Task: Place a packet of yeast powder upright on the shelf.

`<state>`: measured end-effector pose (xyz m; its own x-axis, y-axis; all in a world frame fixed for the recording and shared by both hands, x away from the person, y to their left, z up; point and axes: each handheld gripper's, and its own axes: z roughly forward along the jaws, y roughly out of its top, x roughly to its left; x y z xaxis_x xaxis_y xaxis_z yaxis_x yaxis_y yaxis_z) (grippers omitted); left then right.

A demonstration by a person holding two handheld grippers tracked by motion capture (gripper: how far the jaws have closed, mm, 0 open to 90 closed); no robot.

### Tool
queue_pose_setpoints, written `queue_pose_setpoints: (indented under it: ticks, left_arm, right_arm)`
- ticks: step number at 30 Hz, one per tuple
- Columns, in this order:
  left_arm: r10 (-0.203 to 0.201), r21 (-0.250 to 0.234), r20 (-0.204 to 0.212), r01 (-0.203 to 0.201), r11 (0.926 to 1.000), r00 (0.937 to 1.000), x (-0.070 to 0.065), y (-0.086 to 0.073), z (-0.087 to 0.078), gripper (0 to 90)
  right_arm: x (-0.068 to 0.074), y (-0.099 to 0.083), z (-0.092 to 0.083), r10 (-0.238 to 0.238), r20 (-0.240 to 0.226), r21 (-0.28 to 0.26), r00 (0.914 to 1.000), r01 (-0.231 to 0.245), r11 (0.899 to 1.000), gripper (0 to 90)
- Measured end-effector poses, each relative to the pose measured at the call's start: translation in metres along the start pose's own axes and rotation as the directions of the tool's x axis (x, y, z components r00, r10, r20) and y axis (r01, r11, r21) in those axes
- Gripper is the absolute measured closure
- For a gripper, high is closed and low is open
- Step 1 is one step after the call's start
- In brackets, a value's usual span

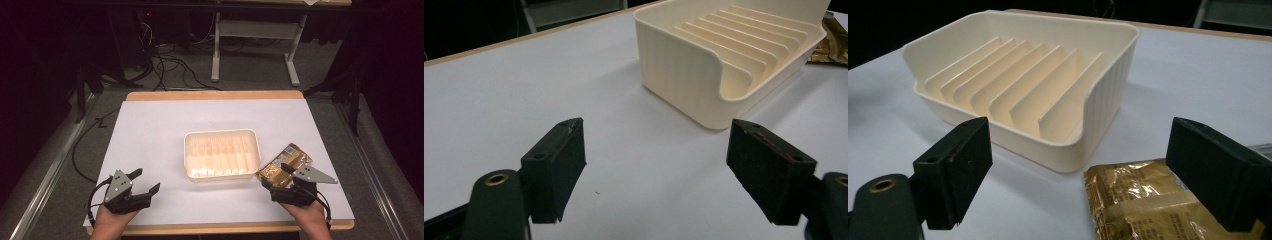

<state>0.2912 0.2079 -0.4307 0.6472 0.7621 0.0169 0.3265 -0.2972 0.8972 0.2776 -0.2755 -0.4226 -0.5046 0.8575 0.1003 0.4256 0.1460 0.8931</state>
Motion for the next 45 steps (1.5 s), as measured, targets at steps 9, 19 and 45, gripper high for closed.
queue_pose_setpoints:
  ticks: [9, 19, 45]
  left_arm:
    - [0.016, 0.013, 0.002, -0.016, 0.9998, 0.9999, -0.001, -0.001, 0.001, 23.8]
    - [0.044, 0.025, 0.001, -0.044, 0.9987, 0.999, -0.004, -0.001, 0.003, 23.9]
    - [0.054, 0.032, 0.003, -0.054, 0.998, 0.9986, -0.005, -0.001, 0.004, 23.9]
  right_arm:
    - [0.0, 0.001, 0.0, -0.005, -0.021, 0.002, 0.9998, 0.005, 1.0, 14.2]
    - [-0.002, -0.001, 0.001, -0.017, -0.018, 0.004, 0.9997, 0.017, 1.0, 15.2]
    - [-0.013, 0.003, -0.002, -0.048, 0.039, 0.031, 0.9981, 0.047, 0.998, 19.7]
